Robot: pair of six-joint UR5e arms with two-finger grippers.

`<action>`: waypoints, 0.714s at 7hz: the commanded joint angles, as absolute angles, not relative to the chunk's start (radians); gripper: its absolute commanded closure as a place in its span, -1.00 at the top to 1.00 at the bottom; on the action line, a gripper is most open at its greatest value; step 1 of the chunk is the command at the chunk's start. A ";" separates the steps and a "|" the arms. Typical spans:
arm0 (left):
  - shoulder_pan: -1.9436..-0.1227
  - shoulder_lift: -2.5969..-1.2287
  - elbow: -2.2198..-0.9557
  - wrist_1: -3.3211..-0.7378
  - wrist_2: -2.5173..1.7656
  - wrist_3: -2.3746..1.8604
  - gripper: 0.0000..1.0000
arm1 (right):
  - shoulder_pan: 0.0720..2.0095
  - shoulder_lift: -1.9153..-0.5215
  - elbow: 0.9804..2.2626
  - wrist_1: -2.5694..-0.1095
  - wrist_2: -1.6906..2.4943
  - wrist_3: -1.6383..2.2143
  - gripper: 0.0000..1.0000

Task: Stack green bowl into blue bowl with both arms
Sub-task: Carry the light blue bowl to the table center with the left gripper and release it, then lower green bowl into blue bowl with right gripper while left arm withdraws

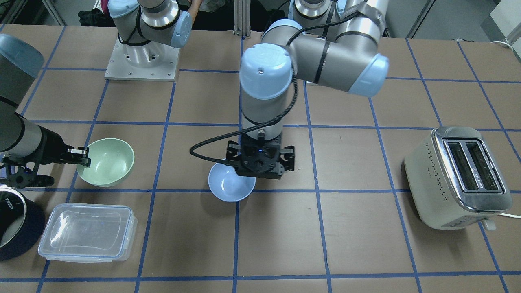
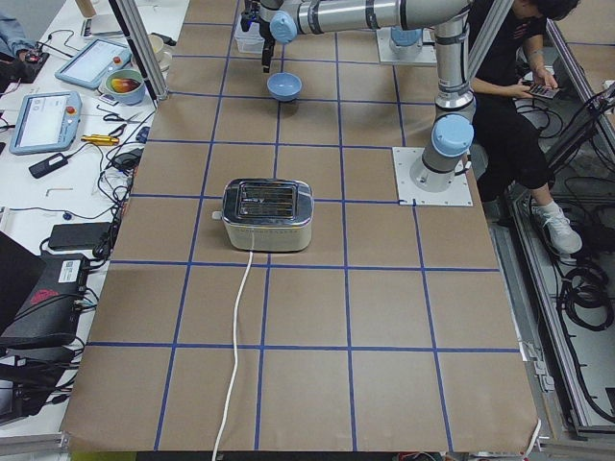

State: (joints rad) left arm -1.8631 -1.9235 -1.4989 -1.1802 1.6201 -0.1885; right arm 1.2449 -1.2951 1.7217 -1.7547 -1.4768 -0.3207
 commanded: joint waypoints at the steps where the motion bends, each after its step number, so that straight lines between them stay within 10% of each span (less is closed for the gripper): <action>1: -1.668 -1.794 -1.499 -1.399 1.548 -0.103 1.00 | 1.377 -1.304 1.718 -1.762 -1.444 -0.264 -1.00; 5: -1.612 -1.547 -1.516 -1.580 1.627 -0.075 1.00 | 1.596 -1.280 1.690 -1.796 -1.321 0.050 -1.00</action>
State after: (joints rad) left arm -1.6097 -1.6031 -1.5117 -1.5507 1.5724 -0.0687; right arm 1.5304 -1.2966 1.6943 -1.7788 -1.3554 -0.0323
